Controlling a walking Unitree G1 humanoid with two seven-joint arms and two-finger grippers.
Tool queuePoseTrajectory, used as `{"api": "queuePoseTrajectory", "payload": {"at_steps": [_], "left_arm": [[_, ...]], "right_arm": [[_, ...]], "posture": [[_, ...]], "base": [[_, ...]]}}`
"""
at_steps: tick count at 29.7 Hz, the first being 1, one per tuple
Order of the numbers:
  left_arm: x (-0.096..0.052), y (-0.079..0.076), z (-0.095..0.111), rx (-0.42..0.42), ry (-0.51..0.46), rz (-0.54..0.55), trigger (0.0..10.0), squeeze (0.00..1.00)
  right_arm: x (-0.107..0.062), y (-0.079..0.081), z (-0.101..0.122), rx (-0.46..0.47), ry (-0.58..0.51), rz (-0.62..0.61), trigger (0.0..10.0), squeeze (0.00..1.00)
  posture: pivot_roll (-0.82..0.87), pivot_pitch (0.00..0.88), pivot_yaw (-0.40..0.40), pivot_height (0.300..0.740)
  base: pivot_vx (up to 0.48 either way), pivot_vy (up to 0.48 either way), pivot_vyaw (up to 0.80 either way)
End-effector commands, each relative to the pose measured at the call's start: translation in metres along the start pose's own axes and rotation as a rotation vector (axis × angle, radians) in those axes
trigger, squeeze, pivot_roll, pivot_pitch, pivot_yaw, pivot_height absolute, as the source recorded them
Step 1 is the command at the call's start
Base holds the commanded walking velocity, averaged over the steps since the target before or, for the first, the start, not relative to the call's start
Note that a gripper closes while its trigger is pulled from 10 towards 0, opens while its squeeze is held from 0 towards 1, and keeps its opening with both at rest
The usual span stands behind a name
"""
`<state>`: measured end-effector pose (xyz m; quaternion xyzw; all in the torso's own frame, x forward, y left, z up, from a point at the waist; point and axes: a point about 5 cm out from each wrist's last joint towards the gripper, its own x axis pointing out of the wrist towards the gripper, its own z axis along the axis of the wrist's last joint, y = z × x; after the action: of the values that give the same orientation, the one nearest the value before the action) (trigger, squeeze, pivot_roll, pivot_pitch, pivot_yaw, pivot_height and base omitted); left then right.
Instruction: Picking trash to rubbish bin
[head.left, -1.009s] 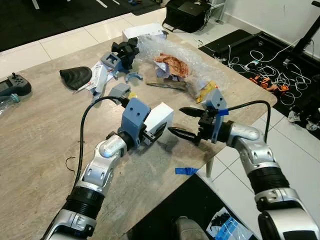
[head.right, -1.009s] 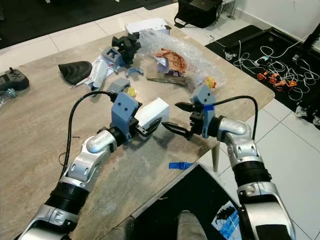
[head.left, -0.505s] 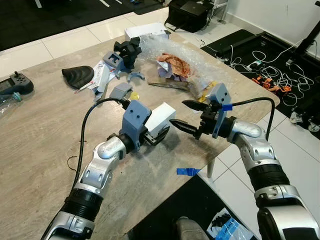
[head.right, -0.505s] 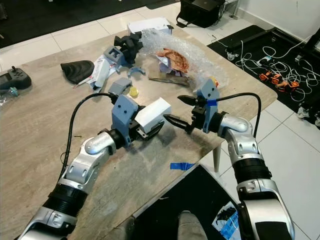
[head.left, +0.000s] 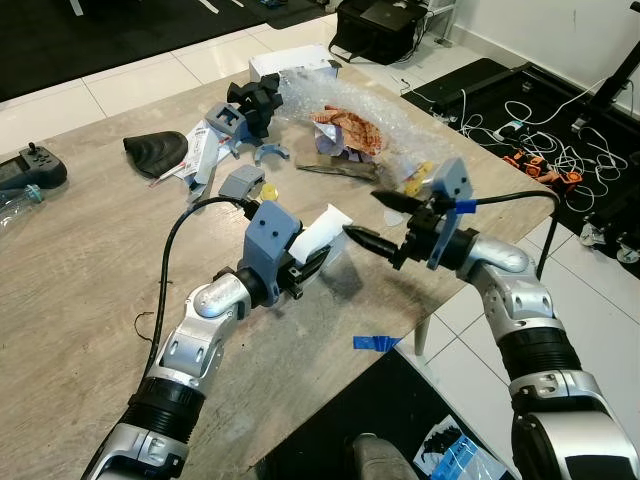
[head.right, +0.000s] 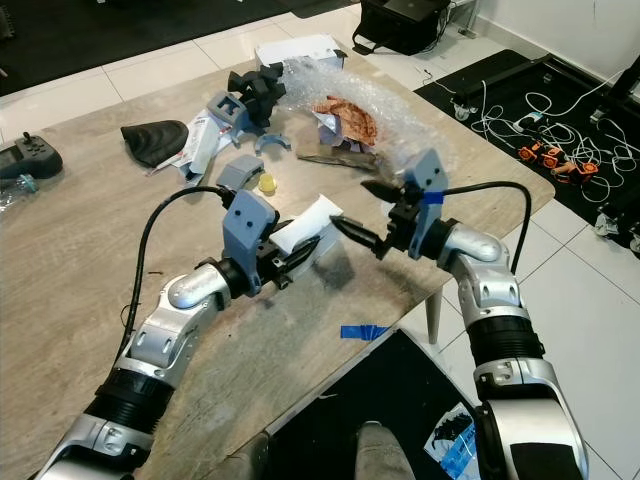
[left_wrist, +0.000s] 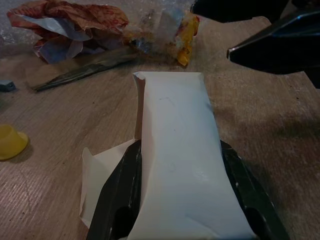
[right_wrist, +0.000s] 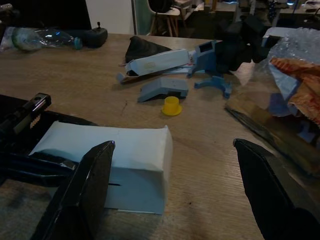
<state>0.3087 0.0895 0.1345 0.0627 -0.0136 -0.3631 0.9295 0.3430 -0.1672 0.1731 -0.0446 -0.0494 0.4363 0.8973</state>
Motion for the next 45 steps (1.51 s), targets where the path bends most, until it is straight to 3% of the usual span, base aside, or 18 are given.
{"api": "queuePoseTrajectory", "payload": {"at_steps": [1, 2, 4, 5, 6, 8, 13, 17, 26, 45], "left_arm": [[-0.004, 0.006, 0.002, 0.014, -0.004, 0.032, 8.9, 0.0], [-0.006, 0.015, 0.007, 0.015, -0.039, 0.108, 10.0, 0.0], [-0.01, 0.031, 0.015, 0.009, -0.1, 0.241, 10.0, 0.0], [-0.01, 0.031, 0.015, 0.009, -0.1, 0.241, 10.0, 0.0], [-0.015, 0.041, 0.02, -0.001, -0.137, 0.319, 10.0, 0.0], [-0.021, 0.049, 0.024, -0.006, -0.162, 0.376, 10.0, 0.0], [-0.035, 0.061, 0.024, -0.039, -0.175, 0.484, 10.0, 0.0], [-0.04, 0.063, 0.024, -0.027, -0.185, 0.545, 10.0, 0.0], [-0.037, 0.051, 0.023, 0.002, -0.189, 0.529, 10.0, 0.0], [-0.037, 0.049, 0.022, 0.043, -0.149, 0.549, 10.0, 0.0]], "right_arm": [[-0.003, 0.0, 0.002, 0.003, -0.029, -0.025, 10.0, 0.0], [-0.004, -0.005, 0.007, -0.023, -0.059, -0.097, 10.0, 0.0], [-0.006, -0.016, 0.016, -0.04, -0.109, -0.242, 10.0, 0.0], [-0.006, -0.016, 0.016, -0.04, -0.109, -0.242, 10.0, 0.0], [-0.008, -0.022, 0.02, -0.045, -0.138, -0.343, 10.0, 0.0], [-0.01, -0.022, 0.022, -0.04, -0.163, -0.413, 10.0, 0.0], [-0.007, -0.006, 0.024, -0.056, -0.206, -0.535, 10.0, 0.0], [0.0, 0.009, 0.022, -0.088, -0.21, -0.546, 10.0, 0.0], [0.002, 0.03, 0.003, -0.025, -0.172, -0.594, 10.0, 0.0], [0.011, 0.047, -0.007, -0.002, -0.135, -0.612, 10.0, 0.0]], "posture": [[-0.05, 0.078, 0.012, 0.74], [-0.05, 0.076, 0.012, 0.74], [-0.05, 0.071, 0.011, 0.74], [-0.05, 0.071, 0.011, 0.74], [-0.05, 0.067, 0.01, 0.74], [-0.06, 0.062, 0.01, 0.74], [-0.07, 0.05, 0.013, 0.74], [-0.07, 0.041, 0.012, 0.74], [-0.07, 0.039, 0.01, 0.74], [-0.07, 0.051, 0.01, 0.74]], "base": [[0.0, 0.0, 0.0], [0.0, 0.0, 0.0], [0.0, 0.0, 0.0], [0.0, 0.0, 0.0], [0.0, 0.0, 0.0], [0.0, 0.0, 0.0], [0.0, 0.0, 0.0], [0.0, 0.0, 0.0], [0.0, 0.0, 0.0], [0.0, 0.0, -0.79]]}}
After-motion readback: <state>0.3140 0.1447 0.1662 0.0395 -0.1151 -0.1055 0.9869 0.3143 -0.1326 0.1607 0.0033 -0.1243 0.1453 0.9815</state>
